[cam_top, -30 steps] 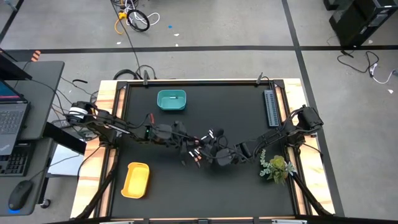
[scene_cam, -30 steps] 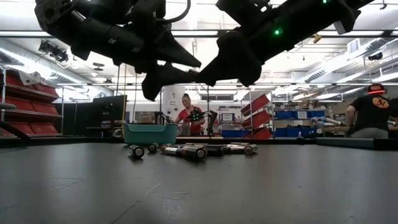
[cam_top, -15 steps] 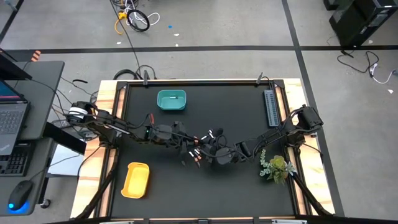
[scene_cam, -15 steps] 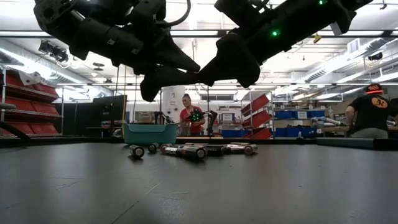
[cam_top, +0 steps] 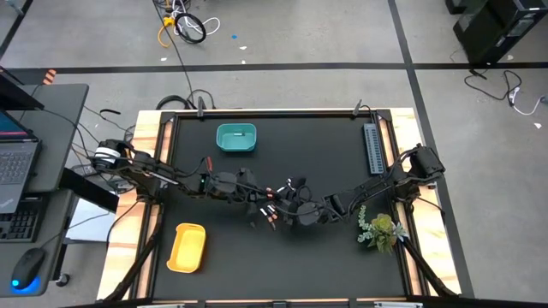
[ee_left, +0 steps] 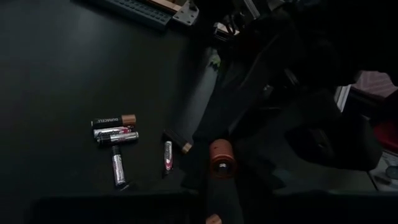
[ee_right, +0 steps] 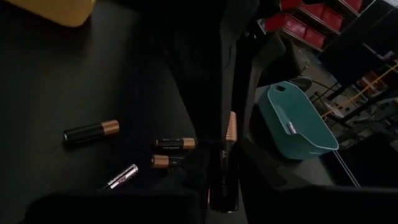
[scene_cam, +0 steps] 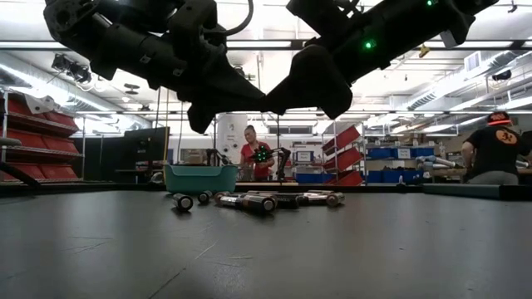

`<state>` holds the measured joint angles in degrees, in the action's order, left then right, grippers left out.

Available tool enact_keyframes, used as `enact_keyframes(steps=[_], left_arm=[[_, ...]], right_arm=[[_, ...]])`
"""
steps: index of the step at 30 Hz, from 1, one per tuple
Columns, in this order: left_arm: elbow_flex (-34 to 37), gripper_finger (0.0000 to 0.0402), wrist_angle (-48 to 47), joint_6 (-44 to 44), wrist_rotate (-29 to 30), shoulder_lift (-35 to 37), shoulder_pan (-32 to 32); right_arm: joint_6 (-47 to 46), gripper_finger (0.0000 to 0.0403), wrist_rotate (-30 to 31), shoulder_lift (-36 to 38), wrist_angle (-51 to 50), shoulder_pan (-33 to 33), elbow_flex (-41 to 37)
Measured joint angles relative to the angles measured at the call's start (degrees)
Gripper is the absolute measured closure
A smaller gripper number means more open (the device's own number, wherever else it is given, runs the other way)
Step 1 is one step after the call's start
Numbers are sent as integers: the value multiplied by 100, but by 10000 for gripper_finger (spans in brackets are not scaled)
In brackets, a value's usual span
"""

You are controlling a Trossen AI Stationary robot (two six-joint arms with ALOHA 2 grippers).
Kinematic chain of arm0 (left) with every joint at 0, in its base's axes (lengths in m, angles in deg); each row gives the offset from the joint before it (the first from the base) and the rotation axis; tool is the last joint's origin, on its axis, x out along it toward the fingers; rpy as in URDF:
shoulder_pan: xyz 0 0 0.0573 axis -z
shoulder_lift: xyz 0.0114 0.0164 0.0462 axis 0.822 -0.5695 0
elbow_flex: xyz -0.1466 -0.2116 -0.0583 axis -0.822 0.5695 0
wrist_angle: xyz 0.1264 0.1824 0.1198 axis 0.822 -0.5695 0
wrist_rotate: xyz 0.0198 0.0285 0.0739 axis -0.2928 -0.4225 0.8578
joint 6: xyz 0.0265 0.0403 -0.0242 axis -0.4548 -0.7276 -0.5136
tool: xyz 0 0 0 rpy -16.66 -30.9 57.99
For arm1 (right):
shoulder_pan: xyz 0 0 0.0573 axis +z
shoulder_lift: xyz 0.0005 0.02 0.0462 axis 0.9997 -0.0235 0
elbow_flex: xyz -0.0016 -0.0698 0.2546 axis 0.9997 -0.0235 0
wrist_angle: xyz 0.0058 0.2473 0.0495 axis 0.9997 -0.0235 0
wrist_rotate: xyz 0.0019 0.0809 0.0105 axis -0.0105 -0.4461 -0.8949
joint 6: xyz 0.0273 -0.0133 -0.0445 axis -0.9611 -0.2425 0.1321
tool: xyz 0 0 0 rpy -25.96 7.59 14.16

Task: Sort batteries
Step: Put the black battery into the yellow bin

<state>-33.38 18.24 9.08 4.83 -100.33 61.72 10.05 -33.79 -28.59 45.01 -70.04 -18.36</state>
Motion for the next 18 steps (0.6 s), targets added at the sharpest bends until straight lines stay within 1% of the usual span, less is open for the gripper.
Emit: enact_keyframes(steps=[6,9,11,15,18], left_arm=[[0,338,-30,-152,-30,18,-6],[-12,338,-380,-342,-52,300,-17],[-29,338,-850,-445,-63,666,-17],[-26,338,-2203,-461,-75,1648,37],[-101,338,-3685,-232,-347,2485,129]], right_arm=[[-73,311,-20,0,-42,4,0],[-283,293,217,7,-92,44,20],[-289,281,427,47,-154,105,20],[-343,267,717,260,-187,232,20],[-686,263,829,349,-413,280,20]])
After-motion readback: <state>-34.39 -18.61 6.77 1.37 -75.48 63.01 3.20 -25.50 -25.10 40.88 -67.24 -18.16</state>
